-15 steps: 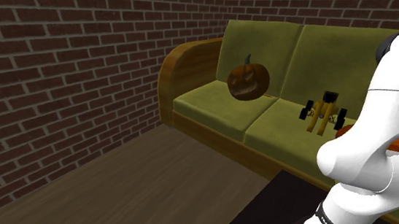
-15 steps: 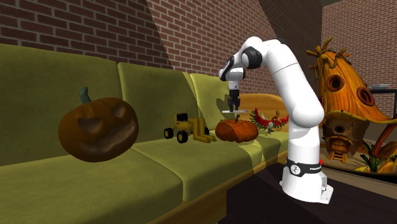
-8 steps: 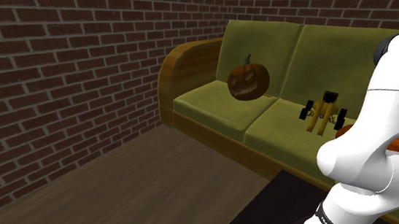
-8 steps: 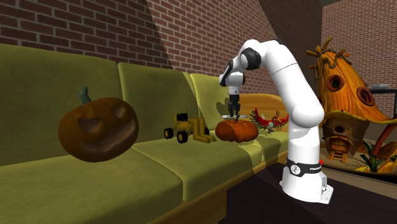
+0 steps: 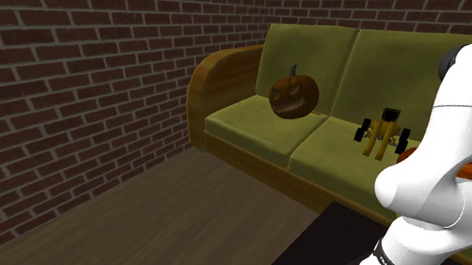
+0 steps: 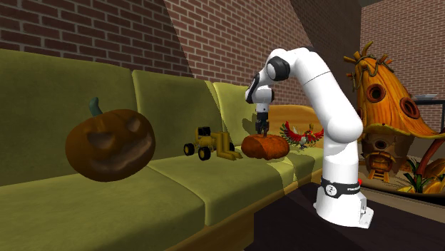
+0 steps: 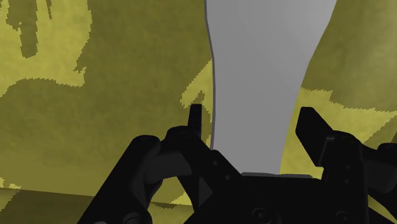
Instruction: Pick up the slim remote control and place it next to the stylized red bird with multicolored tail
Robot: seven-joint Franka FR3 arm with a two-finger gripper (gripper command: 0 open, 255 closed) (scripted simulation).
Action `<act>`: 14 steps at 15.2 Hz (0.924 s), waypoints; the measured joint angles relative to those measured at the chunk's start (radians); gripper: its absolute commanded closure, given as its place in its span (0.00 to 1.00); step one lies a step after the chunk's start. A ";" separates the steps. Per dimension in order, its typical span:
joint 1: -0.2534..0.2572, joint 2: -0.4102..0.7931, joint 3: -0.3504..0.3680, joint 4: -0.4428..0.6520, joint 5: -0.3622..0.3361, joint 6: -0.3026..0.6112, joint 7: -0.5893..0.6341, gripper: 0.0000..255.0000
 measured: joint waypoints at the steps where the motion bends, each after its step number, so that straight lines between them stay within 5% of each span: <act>1: -0.005 0.008 0.005 -0.002 0.007 0.007 -0.005 1.00; 14: -0.024 0.049 0.038 -0.042 0.050 0.076 -0.030 1.00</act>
